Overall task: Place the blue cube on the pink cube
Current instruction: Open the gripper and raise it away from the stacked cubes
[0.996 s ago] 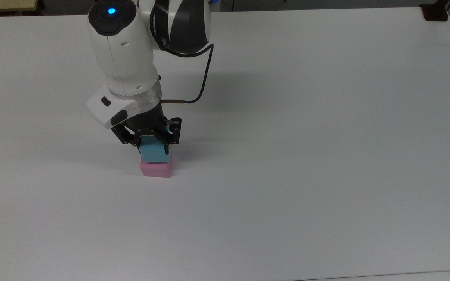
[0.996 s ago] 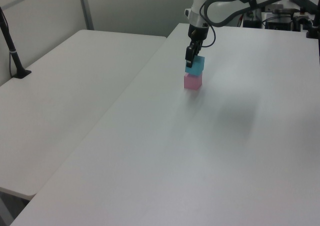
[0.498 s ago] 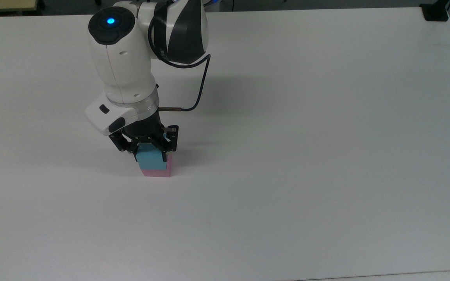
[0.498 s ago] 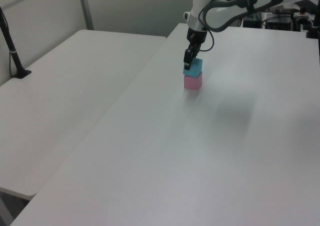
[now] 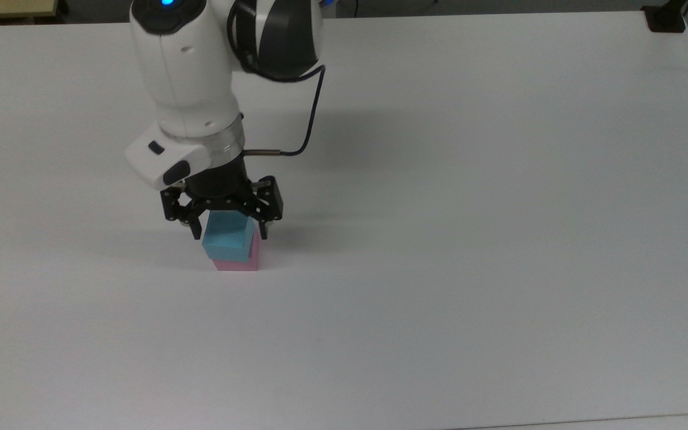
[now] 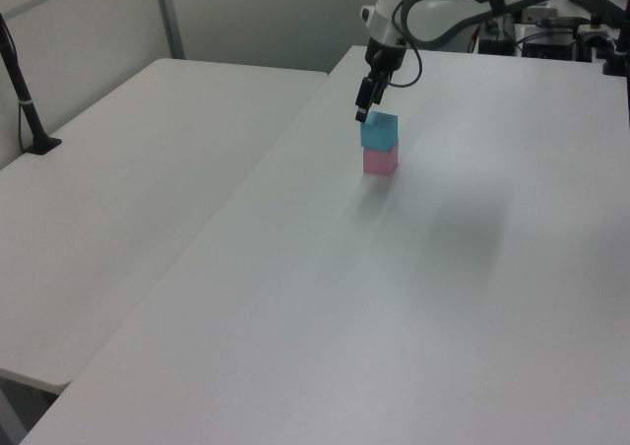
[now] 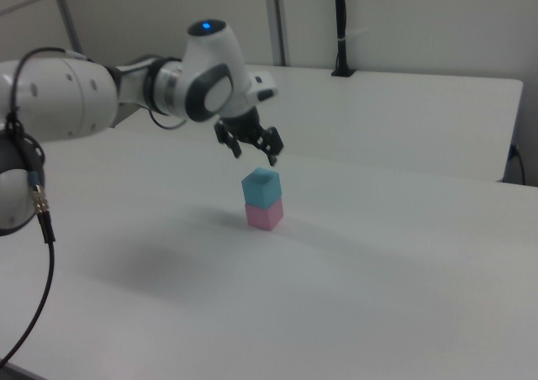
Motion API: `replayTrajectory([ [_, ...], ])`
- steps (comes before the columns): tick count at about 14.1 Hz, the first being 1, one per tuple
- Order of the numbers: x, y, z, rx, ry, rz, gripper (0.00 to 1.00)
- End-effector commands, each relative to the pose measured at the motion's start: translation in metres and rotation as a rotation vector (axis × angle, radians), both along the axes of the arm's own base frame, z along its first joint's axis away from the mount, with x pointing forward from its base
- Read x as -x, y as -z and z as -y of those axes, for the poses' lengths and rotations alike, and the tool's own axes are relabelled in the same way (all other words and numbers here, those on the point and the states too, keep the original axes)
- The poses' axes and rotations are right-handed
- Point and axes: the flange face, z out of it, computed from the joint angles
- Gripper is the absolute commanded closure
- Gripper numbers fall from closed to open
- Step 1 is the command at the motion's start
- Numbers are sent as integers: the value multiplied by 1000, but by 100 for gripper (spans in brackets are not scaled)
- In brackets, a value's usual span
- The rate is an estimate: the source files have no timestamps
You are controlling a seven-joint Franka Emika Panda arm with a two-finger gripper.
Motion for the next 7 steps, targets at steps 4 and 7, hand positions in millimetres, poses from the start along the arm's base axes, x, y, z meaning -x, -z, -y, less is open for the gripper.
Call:
replayTrajectory([
  [4,118,-137,-79,-2,-42,-223,0],
  [7,135,-148,-72,-10,60,-268,0],
])
